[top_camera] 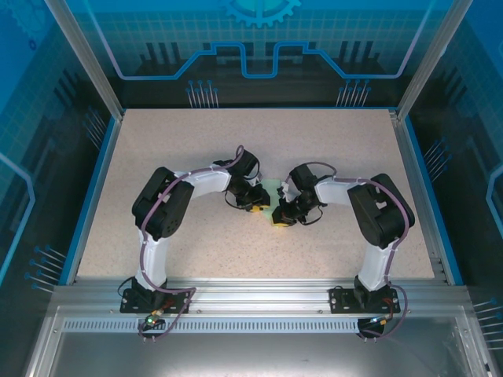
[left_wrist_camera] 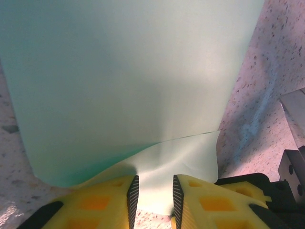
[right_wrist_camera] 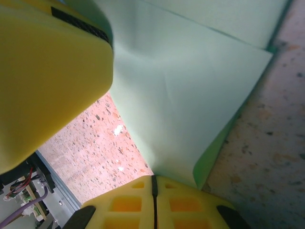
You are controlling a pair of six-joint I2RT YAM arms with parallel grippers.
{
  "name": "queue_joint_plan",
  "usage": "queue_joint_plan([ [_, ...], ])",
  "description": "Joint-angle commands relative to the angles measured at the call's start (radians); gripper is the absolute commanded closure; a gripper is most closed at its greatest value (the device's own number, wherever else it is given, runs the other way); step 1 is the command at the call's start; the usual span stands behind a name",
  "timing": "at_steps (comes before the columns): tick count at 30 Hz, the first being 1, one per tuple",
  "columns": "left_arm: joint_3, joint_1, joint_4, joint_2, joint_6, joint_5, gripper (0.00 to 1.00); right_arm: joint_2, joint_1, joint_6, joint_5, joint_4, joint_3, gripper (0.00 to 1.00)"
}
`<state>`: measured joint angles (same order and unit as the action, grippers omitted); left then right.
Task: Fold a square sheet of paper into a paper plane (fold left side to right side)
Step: Third fold the triangle at the center of the table.
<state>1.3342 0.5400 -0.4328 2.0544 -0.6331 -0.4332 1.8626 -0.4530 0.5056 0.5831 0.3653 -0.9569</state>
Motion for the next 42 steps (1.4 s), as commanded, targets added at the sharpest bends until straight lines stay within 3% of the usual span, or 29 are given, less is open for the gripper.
queue_joint_plan([
  [1,0.048,-0.009,-0.094,0.031,0.043,0.062,0.69,0.021,-0.004,0.006,-0.127,0.103,0.066,0.95],
  [8,0.074,-0.017,-0.093,-0.085,0.052,0.044,0.65,0.040,-0.002,0.015,-0.119,0.083,0.072,1.00],
  [16,-0.107,0.023,0.034,-0.217,-0.015,-0.010,0.70,0.046,-0.002,0.011,-0.118,0.070,0.072,1.00],
  [30,-0.131,0.056,0.152,-0.106,-0.078,-0.077,0.82,0.047,-0.008,0.001,-0.126,0.087,0.063,1.00],
  [42,-0.108,0.054,0.156,-0.035,-0.084,-0.054,0.83,0.046,-0.012,-0.007,-0.142,0.108,0.057,1.00],
])
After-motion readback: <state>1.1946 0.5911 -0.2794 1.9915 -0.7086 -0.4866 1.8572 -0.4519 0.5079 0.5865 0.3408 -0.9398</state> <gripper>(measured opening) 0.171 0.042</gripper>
